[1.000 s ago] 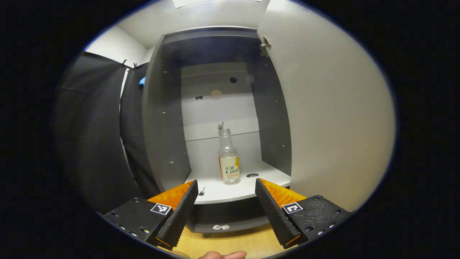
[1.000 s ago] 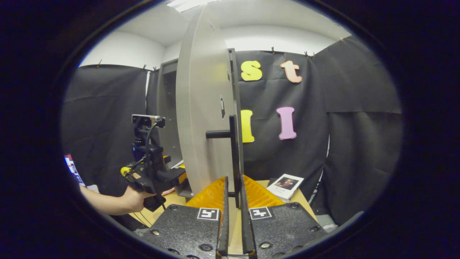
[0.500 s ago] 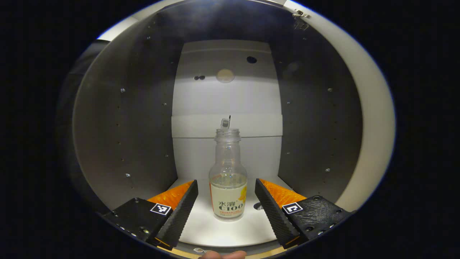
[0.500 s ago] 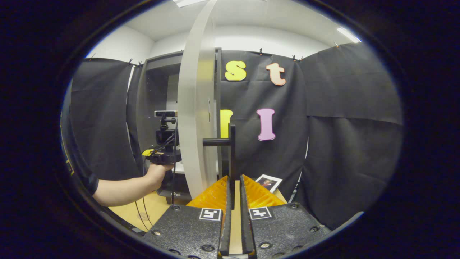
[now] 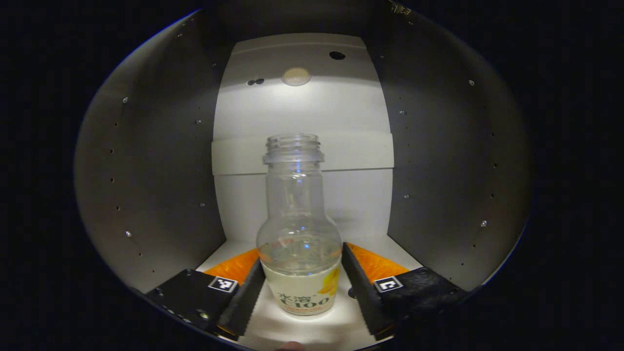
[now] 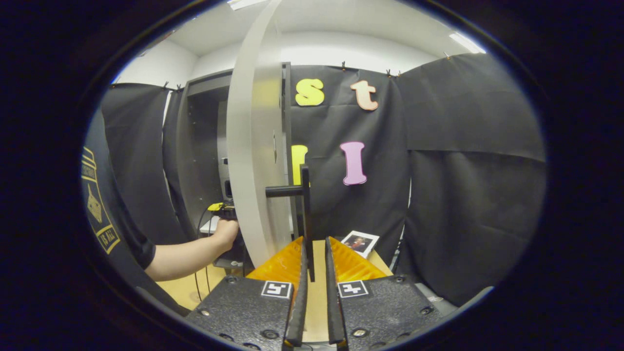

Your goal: Open the cabinet door with the right hand, grasp the bottle in the cabinet with the left hand and place it on the coaster, then close the cabinet door with the right hand.

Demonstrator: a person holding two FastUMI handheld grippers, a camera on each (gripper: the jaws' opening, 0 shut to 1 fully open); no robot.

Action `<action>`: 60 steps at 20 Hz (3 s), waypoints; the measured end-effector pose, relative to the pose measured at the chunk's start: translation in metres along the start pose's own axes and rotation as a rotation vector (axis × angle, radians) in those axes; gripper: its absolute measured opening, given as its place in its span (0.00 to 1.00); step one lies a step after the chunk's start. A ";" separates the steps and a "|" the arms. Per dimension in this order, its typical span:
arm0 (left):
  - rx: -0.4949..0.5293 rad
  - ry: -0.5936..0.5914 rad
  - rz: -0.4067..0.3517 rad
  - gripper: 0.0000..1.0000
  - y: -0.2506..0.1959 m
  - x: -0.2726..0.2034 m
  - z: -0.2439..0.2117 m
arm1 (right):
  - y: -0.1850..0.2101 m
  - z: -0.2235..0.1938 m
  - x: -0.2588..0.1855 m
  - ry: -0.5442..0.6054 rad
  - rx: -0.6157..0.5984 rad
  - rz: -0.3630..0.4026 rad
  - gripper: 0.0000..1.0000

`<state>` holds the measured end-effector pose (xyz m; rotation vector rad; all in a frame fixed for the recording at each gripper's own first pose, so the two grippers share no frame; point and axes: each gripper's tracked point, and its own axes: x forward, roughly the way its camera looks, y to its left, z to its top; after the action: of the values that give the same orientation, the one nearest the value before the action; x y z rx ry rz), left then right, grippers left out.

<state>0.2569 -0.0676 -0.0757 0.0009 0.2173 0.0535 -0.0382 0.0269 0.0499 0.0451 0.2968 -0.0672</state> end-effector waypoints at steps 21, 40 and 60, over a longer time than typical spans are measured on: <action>0.039 -0.094 -0.054 0.74 0.034 -0.108 0.033 | 0.003 -0.049 -0.043 0.084 0.072 0.076 0.83; 0.096 -0.089 0.093 0.84 0.122 -0.262 -0.035 | 0.012 -0.168 -0.052 0.398 -0.025 0.260 0.96; -0.032 0.037 0.337 0.75 0.254 -0.286 -0.304 | 0.058 -0.322 -0.093 0.865 -0.142 0.241 1.00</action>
<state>-0.1013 0.1695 -0.3094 0.0048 0.2513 0.3926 -0.2168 0.1076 -0.2286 -0.0345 1.1562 0.2219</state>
